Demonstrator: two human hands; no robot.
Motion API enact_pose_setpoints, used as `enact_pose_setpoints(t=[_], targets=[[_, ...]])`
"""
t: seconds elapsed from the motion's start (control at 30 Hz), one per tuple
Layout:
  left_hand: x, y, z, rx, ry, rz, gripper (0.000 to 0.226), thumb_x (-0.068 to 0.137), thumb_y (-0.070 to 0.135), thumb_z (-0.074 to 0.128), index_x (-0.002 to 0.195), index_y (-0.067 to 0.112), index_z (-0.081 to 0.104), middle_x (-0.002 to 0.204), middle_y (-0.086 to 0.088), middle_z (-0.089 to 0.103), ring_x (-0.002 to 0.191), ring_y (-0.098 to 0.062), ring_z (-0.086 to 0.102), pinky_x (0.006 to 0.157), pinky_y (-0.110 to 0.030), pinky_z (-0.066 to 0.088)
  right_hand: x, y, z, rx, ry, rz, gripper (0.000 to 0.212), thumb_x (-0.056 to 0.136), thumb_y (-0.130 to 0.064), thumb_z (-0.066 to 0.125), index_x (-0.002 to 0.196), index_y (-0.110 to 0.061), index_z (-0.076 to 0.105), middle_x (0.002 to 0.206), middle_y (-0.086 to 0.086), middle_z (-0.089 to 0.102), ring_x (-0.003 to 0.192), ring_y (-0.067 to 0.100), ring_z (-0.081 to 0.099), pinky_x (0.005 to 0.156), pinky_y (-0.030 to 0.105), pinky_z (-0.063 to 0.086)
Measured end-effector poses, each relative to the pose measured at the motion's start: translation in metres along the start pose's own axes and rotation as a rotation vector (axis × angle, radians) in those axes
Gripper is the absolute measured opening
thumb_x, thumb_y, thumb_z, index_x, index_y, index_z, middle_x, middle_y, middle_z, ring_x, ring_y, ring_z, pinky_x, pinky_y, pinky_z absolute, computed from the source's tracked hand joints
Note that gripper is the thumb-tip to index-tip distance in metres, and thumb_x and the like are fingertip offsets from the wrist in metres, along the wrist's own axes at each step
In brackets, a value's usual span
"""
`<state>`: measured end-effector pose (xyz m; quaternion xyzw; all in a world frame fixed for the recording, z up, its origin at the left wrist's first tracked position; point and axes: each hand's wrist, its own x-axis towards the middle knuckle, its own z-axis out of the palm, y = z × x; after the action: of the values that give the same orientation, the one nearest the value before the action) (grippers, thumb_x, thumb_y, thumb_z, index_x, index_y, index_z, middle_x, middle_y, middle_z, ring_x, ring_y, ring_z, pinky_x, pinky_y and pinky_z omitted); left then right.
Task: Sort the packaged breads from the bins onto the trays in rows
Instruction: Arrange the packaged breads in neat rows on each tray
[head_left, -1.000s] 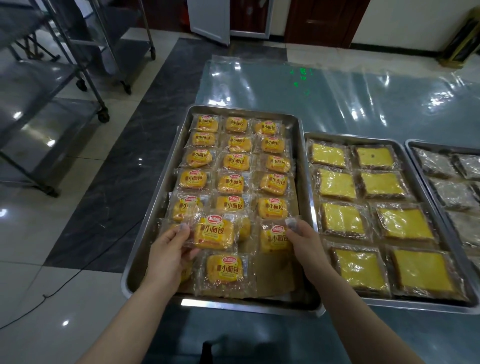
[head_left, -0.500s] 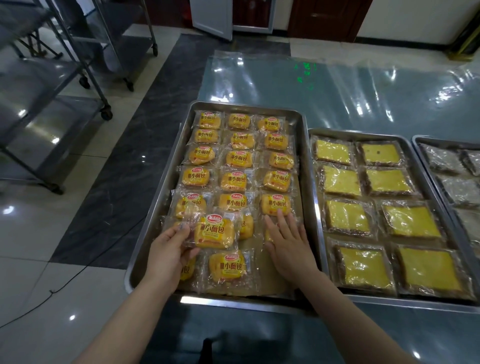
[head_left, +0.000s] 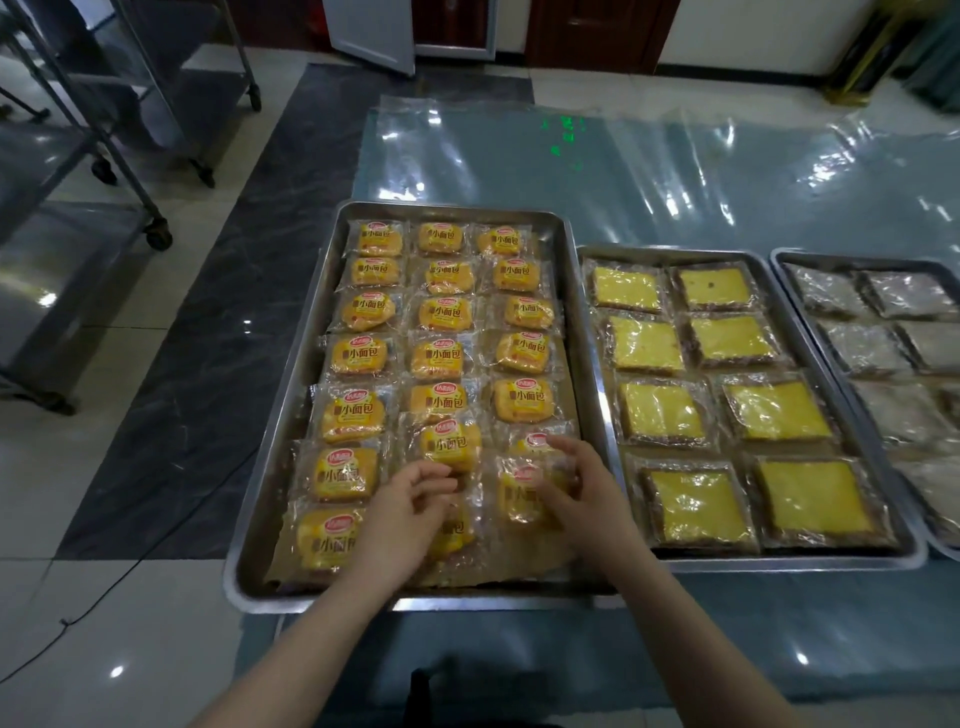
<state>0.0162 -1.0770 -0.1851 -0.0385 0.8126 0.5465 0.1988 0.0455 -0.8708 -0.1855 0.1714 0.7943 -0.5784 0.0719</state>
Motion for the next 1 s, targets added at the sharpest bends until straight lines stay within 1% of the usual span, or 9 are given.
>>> enact_pose_setpoints(t=[0.07,0.1,0.2,0.27,0.33,0.43,0.6,0.83,1.0], targets=[[0.000,-0.004,0.001,0.281,-0.035,0.195,0.033,0.089,0.019,0.060,0.114,0.040,0.053,0.116,0.024,0.056,0.099,0.007,0.054,0.082,-0.015,0.044,-0.008,0.010,-0.012,-0.233,0.032,-0.016,0.048,0.089,-0.026,0.064,0.128,-0.041,0.041,0.117,-0.012,0.058,0.096,-0.001,0.061,0.076,0.019,0.053],[0.001,-0.006,0.003,0.367,-0.085,0.264,0.038,0.090,0.023,0.059,0.121,0.043,0.050,0.122,0.024,0.051,0.106,0.006,0.050,0.086,-0.013,0.040,-0.012,0.015,-0.014,-0.406,0.046,-0.046,0.053,0.089,-0.023,0.062,0.134,-0.037,0.039,0.128,-0.008,0.051,0.109,0.005,0.056,0.088,0.025,0.051],[0.002,-0.016,0.016,0.595,-0.289,0.331,0.046,0.094,0.037,0.050,0.138,0.039,0.039,0.146,0.016,0.032,0.138,-0.010,0.023,0.112,-0.031,0.015,-0.023,0.026,-0.005,-0.873,0.097,-0.242,0.061,0.088,-0.027,0.058,0.143,-0.034,0.033,0.156,0.001,0.016,0.145,0.028,0.008,0.114,0.041,0.015],[0.001,-0.025,0.021,0.805,-0.382,0.353,0.052,0.095,0.047,0.039,0.145,0.036,0.027,0.154,0.014,0.009,0.143,-0.013,-0.004,0.112,-0.038,-0.007,-0.023,0.026,0.003,-0.968,0.016,-0.318,0.058,0.093,-0.038,0.051,0.145,-0.042,0.026,0.160,-0.004,-0.008,0.144,0.024,-0.021,0.114,0.043,-0.004],[0.000,-0.034,0.020,0.913,-0.458,0.363,0.057,0.095,0.053,0.030,0.148,0.036,0.015,0.153,0.015,-0.010,0.138,-0.012,-0.023,0.108,-0.041,-0.019,-0.020,0.033,0.008,-0.992,-0.136,-0.285,0.061,0.096,-0.044,0.043,0.148,-0.046,0.010,0.154,-0.010,-0.027,0.138,0.019,-0.034,0.113,0.042,-0.010],[-0.002,-0.041,0.014,0.986,-0.551,0.383,0.059,0.095,0.056,0.022,0.148,0.038,0.003,0.150,0.013,-0.024,0.134,-0.014,-0.034,0.106,-0.042,-0.026,-0.015,0.041,0.010,-1.010,-0.292,-0.177,0.064,0.099,-0.046,0.036,0.148,-0.044,-0.005,0.147,-0.012,-0.036,0.137,0.018,-0.033,0.114,0.048,-0.007],[-0.004,-0.038,0.007,1.025,-0.636,0.382,0.059,0.095,0.058,0.017,0.148,0.038,0.001,0.149,0.013,-0.028,0.133,-0.014,-0.036,0.108,-0.044,-0.025,-0.014,0.042,0.011,-1.004,-0.327,-0.083,0.066,0.098,-0.050,0.032,0.147,-0.044,-0.011,0.143,-0.013,-0.042,0.137,0.023,-0.034,0.114,0.050,-0.005],[-0.008,-0.039,0.008,1.052,-0.631,0.397,0.062,0.093,0.061,0.015,0.148,0.036,-0.002,0.149,0.011,-0.030,0.132,-0.016,-0.038,0.108,-0.047,-0.024,-0.022,0.039,0.016,-0.952,-0.328,-0.003,0.068,0.093,-0.056,0.041,0.142,-0.057,-0.006,0.147,-0.009,-0.039,0.139,0.031,-0.029,0.115,0.051,0.005],[-0.009,-0.036,0.007,0.963,-0.591,0.397,0.062,0.094,0.058,0.022,0.148,0.037,0.002,0.149,0.010,-0.029,0.133,-0.013,-0.037,0.109,-0.044,-0.023,-0.022,0.028,0.020,-1.031,-0.305,0.040,0.071,0.090,-0.058,0.046,0.145,-0.051,0.002,0.153,-0.004,-0.031,0.142,0.038,-0.020,0.114,0.053,0.013]])
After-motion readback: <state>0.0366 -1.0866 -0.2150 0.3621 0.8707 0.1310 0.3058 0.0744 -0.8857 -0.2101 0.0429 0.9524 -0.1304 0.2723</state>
